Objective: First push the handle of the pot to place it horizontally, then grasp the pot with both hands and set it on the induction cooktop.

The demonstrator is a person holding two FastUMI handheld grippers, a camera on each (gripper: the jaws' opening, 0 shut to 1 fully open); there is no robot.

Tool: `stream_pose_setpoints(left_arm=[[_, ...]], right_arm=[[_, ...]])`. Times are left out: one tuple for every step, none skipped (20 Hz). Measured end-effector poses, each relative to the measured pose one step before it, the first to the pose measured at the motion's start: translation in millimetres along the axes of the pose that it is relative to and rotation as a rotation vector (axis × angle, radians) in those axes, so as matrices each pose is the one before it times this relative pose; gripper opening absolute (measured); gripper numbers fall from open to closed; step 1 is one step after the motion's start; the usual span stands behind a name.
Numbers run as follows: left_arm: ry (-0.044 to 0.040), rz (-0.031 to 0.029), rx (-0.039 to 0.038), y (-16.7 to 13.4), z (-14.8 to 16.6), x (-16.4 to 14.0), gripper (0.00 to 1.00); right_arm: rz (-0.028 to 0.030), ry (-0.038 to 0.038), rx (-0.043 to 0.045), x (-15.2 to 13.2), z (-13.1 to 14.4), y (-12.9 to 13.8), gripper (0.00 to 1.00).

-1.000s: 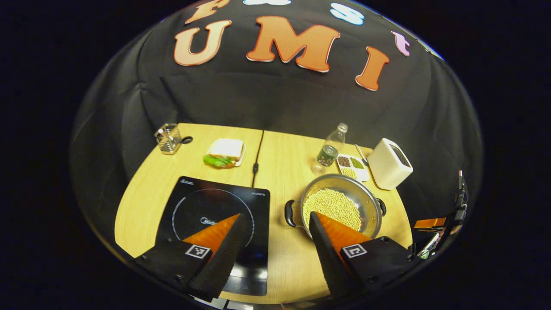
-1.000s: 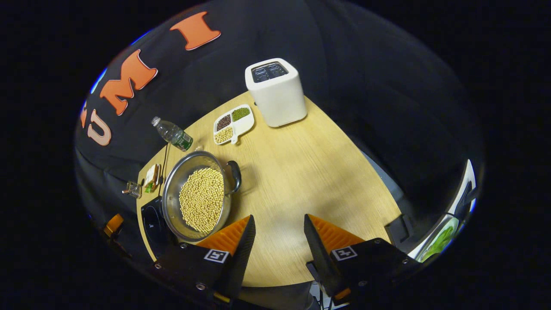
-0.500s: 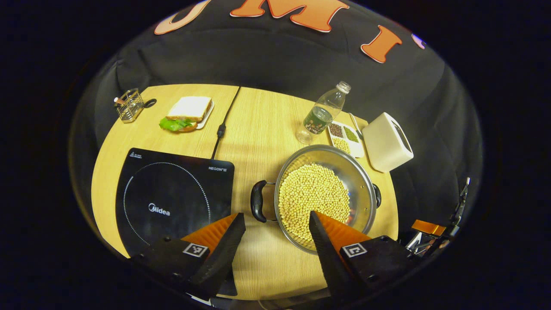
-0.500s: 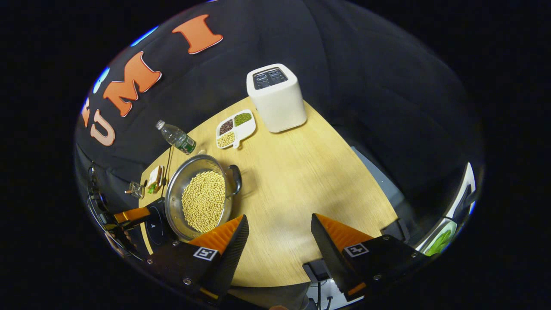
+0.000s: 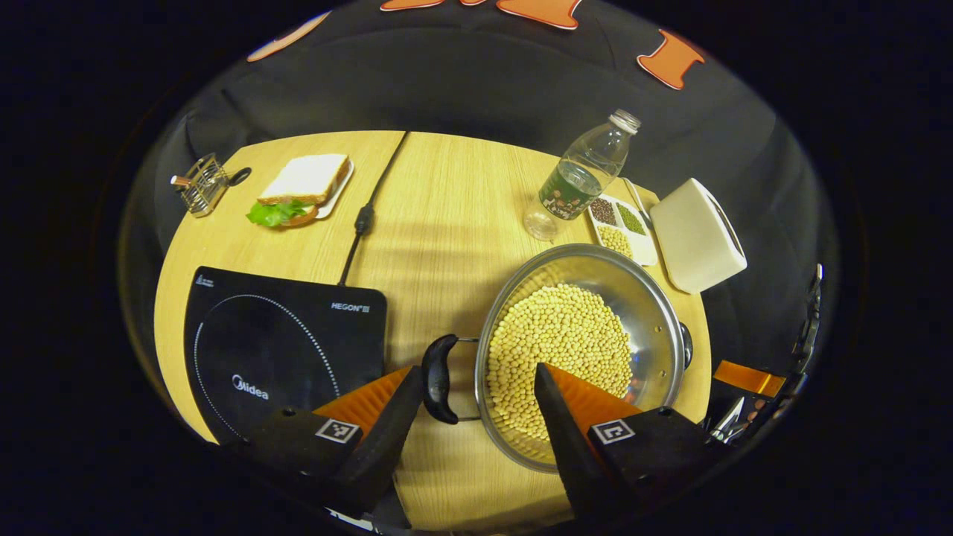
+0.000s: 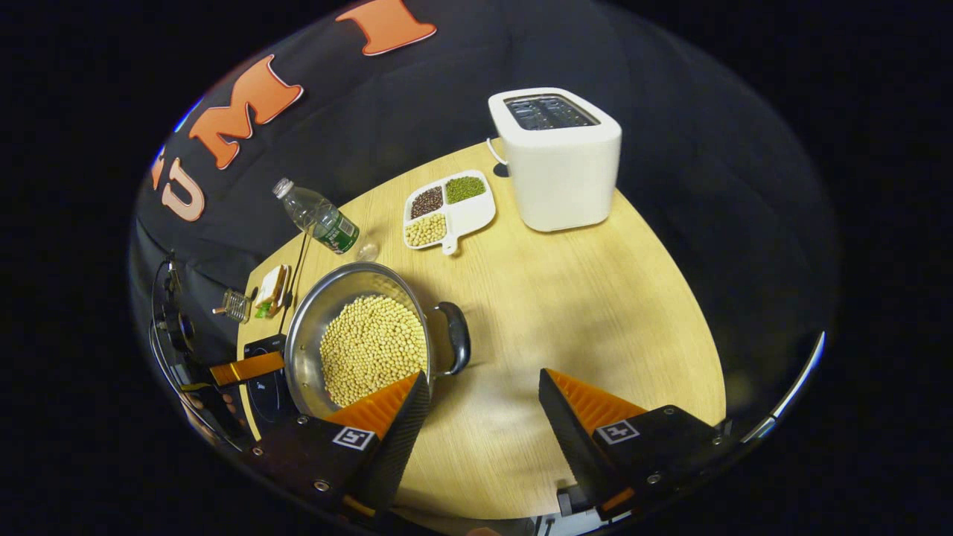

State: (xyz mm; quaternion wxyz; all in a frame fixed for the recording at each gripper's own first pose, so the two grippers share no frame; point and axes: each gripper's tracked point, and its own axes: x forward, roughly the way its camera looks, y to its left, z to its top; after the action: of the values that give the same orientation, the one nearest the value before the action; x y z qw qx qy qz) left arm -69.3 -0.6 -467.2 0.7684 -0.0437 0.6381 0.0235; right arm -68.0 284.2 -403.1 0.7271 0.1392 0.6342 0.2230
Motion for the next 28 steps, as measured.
stream_pose_setpoints(left_arm=[[-0.0084,0.01282,0.00769,3.12,1.61,6.07,0.98],[0.00512,-0.00103,-0.00621,1.27,1.24,4.09,0.98],[0.01246,-0.00157,-0.02021,-0.34,-2.82,4.15,0.98],[0.01986,0.00062,-0.022,1.3,-3.47,5.23,0.98],[0.0154,-0.00515,-0.0229,1.89,-4.64,5.21,0.97],[0.01693,-0.01411,-0.0224,-2.34,-4.76,4.99,0.97],[0.01141,-0.01414,-0.01929,-1.89,-3.21,3.8,0.97],[0.00398,-0.00451,-0.00957,0.2,-1.13,3.77,1.0],[0.00514,0.00563,-0.00043,2.56,-2.15,3.17,0.96],[-0.00046,0.00377,0.00395,1.25,-0.03,2.23,0.96],[0.00121,-0.00156,0.00022,-1.59,-2.57,2.99,0.96],[0.00207,-0.00574,-0.00496,-2.72,-1.15,1.46,0.91],[0.00563,0.01122,0.00924,2.95,-3.92,2.17,0.95],[0.00463,0.01529,0.01118,3.35,-1.86,1.76,0.89],[0.00471,0.00721,0.00632,1.47,-3.6,3.71,0.82],[0.00313,0.00396,-0.00005,1.23,-1.33,1.83,0.84],[-0.01059,0.00874,-0.00048,2.66,0.29,3.51,0.84],[0.00171,0.00714,-0.00364,1.87,0.27,2.26,0.77],[-0.00725,-0.00045,-0.00656,0.08,-0.27,0.99,0.67],[-0.01551,-0.00549,-0.00464,-0.07,1.31,-0.1,0.72],[-0.02282,0.00498,-0.00146,2.62,1.55,1.43,0.71],[-0.01245,0.00611,-0.00241,1.66,3.36,-4.52,0.69],[-0.01463,0.0235,0.02423,0.55,-1.92,1.26,0.66],[-0.01376,0.02121,0.02041,0.4,1.34,-0.39,0.66],[-0.02375,0.01088,0.01693,-0.99,4.41,-1.06,0.65],[-0.02161,0.00633,0.00702,-0.36,6.01,-1.7,0.65],[-0.01532,0.00044,-0.00016,2.12,5.58,-2.09,0.65],[-0.0139,-0.00328,-0.00244,1.52,2.82,-1.8,0.65]], right_arm=[[0.00617,0.01192,-0.00698,5.87,-0.62,3.09,0.92],[-0.00472,0.01308,-0.00992,7.88,-0.02,1.69,0.92],[-0.00477,0.01228,-0.01495,8.54,-0.7,1.85,0.93],[-0.0078,0.00814,-0.01386,7.3,0.85,1.24,0.93],[-0.00159,0.0096,-0.01251,6.11,-1.08,2.18,0.93],[0.0002,0.00883,-0.00666,4.85,0.24,1.43,0.93],[0.00169,0.00702,-0.00595,5.35,-0.03,1.85,0.92],[-0.00455,0.00605,-0.00369,5.06,0.51,0.51,0.93],[-0.00287,0.00762,-0.00575,5.63,-0.14,2.11,0.93],[-0.00335,0.00316,-0.00363,5.48,0.71,1.61,0.93],[0.00022,0.00017,-0.00459,6.35,-0.51,2.65,0.93],[-0.00339,-0.00345,-0.00481,4.04,2.09,1.97,0.92],[-0.00557,-0.00091,-0.00767,3.0,0.0,0.77,0.93],[-0.00591,-0.00418,-0.0082,3.9,1.64,1.07,0.92],[-0.0103,-0.00258,-0.00927,3.06,-0.66,-0.28,0.93],[-0.00999,-0.00414,-0.00981,3.42,1.68,-0.06,0.92],[-0.01294,-0.00713,-0.00815,3.15,0.71,-0.36,0.89],[-0.01346,-0.0041,-0.00808,1.43,0.71,-0.72,0.86],[-0.00943,-0.00682,-0.00429,-1.35,0.3,-0.28,0.83],[0.00178,-0.00144,-0.00314,2.68,0.09,2.74,0.75],[-0.00809,-0.00261,-0.00862,-3.01,-0.5,1.2,0.72],[-0.00955,-0.00731,-0.01301,4.71,0.67,0.7,0.61],[-0.00754,0.00314,-0.00862,-4.95,-1.12,1.56,0.61],[-0.00901,0.00599,0.0,0.0,-2.52,2.23,0.59],[-0.00785,-0.0051,-0.00154,-4.23,-0.69,2.57,0.58],[-0.00241,-0.00663,-0.00577,-4.13,-0.69,3.0,0.56],[-0.0003,-0.01234,-0.00762,-7.92,-2.03,3.62,0.55],[-0.0004,-0.01439,-0.00621,-6.56,0.98,3.59,0.51]])
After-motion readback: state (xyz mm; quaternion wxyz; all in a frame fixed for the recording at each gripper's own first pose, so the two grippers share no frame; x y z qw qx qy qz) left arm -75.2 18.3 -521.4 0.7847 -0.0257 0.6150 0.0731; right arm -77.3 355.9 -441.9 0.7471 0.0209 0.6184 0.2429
